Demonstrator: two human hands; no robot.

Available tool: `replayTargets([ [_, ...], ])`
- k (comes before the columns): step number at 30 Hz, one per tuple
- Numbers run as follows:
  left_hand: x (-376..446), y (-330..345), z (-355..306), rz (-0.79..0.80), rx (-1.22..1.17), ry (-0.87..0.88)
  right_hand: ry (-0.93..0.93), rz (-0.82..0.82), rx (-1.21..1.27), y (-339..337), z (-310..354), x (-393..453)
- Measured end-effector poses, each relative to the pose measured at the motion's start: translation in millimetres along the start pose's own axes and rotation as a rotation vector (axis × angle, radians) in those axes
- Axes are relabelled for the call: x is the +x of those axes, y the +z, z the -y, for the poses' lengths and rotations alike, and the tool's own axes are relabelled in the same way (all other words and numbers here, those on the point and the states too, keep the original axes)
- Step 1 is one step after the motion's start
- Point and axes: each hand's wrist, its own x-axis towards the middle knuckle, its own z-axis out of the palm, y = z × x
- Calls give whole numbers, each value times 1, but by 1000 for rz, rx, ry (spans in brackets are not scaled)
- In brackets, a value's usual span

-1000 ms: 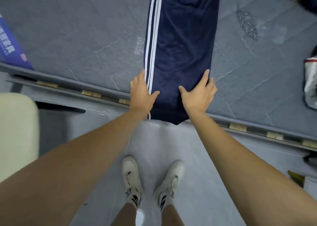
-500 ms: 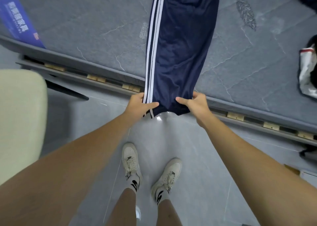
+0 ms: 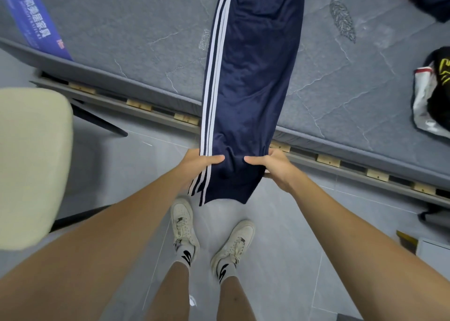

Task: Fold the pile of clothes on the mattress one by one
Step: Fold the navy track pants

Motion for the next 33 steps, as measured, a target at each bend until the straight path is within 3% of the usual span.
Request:
replayTargets([
  [6, -29, -3, 26, 143, 90, -35, 69, 13, 55, -3, -14, -22],
  [16, -97, 8, 40, 87, 33, -65, 100, 62, 0, 9, -28, -80],
  [24, -135, 19, 30, -132, 6, 238, -38, -81, 109, 17, -30, -123],
  [28, -135, 24, 8, -201, 47, 259, -159, -165, 70, 19, -19, -126],
  [30, -136, 25, -10, -177, -18, 208, -168, -200, 53, 17, -8, -123],
  [33, -130, 20, -37, 31, -303, 90, -81, -107, 207, 9, 21, -125],
])
